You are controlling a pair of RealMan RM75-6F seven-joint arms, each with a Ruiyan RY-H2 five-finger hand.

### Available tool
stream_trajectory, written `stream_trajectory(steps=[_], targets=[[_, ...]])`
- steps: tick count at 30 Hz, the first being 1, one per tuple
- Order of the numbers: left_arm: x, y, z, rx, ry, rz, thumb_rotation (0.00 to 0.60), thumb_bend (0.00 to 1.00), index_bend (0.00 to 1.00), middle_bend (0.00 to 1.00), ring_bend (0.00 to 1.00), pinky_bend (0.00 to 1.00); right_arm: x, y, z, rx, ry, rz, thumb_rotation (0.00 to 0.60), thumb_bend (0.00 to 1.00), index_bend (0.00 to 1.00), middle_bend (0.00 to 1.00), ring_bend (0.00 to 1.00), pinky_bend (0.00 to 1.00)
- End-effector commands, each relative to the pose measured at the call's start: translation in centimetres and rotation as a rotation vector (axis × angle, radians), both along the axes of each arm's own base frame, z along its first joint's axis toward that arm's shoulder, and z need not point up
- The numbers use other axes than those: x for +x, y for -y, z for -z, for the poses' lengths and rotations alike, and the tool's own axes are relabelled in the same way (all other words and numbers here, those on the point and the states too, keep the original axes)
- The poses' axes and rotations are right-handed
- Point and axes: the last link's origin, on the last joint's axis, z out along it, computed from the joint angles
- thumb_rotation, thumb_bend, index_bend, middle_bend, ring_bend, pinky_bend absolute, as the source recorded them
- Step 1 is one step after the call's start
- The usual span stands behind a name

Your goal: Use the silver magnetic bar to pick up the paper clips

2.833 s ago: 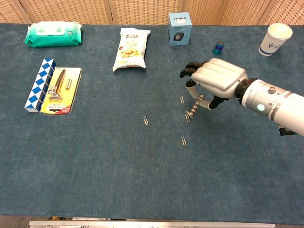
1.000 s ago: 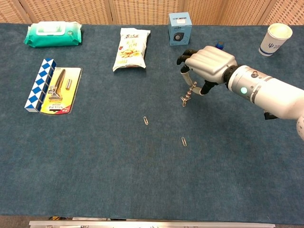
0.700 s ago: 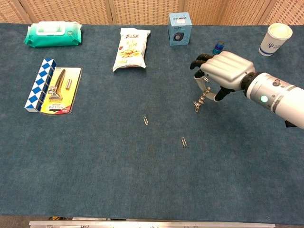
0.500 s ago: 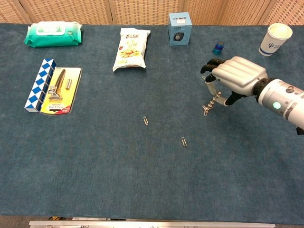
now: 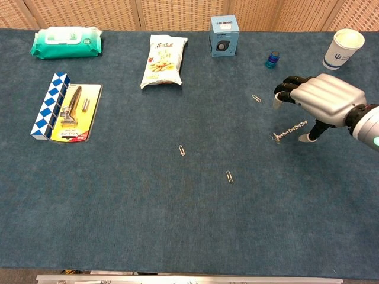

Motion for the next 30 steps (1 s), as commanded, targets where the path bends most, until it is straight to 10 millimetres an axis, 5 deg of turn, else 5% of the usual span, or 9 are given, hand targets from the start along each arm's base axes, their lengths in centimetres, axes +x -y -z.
stream_trajectory(steps=[1,9,18,30], targets=[[0.0,0.0,0.0,0.000,0.000,-0.001,0.600,0.18,0.50,0.52,0.57,0.73,-0.2,-0.5,-0.7,-0.012,0.006,0.003,0.600,0.00,0.19,0.18,0.09,0.27],[0.0,0.0,0.0,-0.003,-0.003,0.000,0.600,0.18,0.50,0.52,0.57,0.73,-1.2,-2.7,-4.4,-0.129,0.083,0.021,0.600,0.00,0.28,0.19,0.09,0.27],[0.1,-0.2,0.9,-0.043,-0.026,0.002,0.600,0.18,0.49,0.51,0.56,0.73,-5.6,-5.9,-8.7,-0.315,0.131,0.151,0.600,0.00,0.34,0.23,0.09,0.27],[-0.4,-0.9,3.1,-0.104,-0.062,0.004,0.600,0.18,0.50,0.51,0.56,0.73,-9.6,-7.6,-10.1,-0.361,0.211,0.243,0.600,0.00,0.36,0.23,0.09,0.27]])
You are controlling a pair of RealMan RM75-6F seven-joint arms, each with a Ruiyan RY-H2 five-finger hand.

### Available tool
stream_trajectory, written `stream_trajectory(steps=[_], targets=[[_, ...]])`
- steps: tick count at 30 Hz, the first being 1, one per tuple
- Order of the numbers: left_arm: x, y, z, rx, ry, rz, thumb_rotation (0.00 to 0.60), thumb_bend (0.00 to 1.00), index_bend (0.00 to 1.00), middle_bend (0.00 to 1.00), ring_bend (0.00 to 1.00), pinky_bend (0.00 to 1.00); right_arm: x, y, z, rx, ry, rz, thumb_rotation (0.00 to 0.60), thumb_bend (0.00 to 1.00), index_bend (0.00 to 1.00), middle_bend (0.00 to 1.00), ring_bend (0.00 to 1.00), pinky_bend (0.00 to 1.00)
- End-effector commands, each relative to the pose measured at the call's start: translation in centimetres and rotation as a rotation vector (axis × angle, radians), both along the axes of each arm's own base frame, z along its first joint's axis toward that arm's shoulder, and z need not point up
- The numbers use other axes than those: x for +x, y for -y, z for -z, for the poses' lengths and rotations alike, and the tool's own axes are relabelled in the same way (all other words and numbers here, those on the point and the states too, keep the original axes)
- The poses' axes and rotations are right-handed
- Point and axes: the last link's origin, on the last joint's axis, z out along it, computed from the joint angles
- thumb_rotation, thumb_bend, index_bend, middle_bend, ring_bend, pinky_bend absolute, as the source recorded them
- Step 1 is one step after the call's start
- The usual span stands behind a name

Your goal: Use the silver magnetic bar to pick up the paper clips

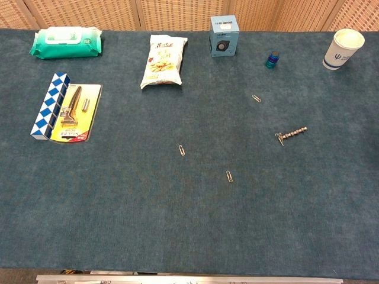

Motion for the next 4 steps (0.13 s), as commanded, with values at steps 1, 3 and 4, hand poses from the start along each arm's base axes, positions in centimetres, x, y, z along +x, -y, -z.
stream_trajectory(steps=[1,3,4], targets=[[-0.02,-0.08,0.28,-0.008,0.000,0.002,0.600,0.18,0.50,0.51,0.56,0.73,-0.94,-0.14,-0.36,0.006,0.014,0.012,0.600,0.00,0.36,0.23,0.09,0.27],[-0.13,-0.05,0.43,-0.013,0.000,-0.001,0.600,0.18,0.50,0.51,0.56,0.73,-0.76,0.05,-0.59,-0.010,0.040,-0.001,0.600,0.00,0.36,0.23,0.09,0.27],[-0.20,-0.01,0.47,-0.014,0.001,-0.004,0.600,0.18,0.50,0.51,0.56,0.73,-0.75,0.09,-0.60,-0.010,0.045,-0.005,0.600,0.00,0.36,0.23,0.09,0.27]])
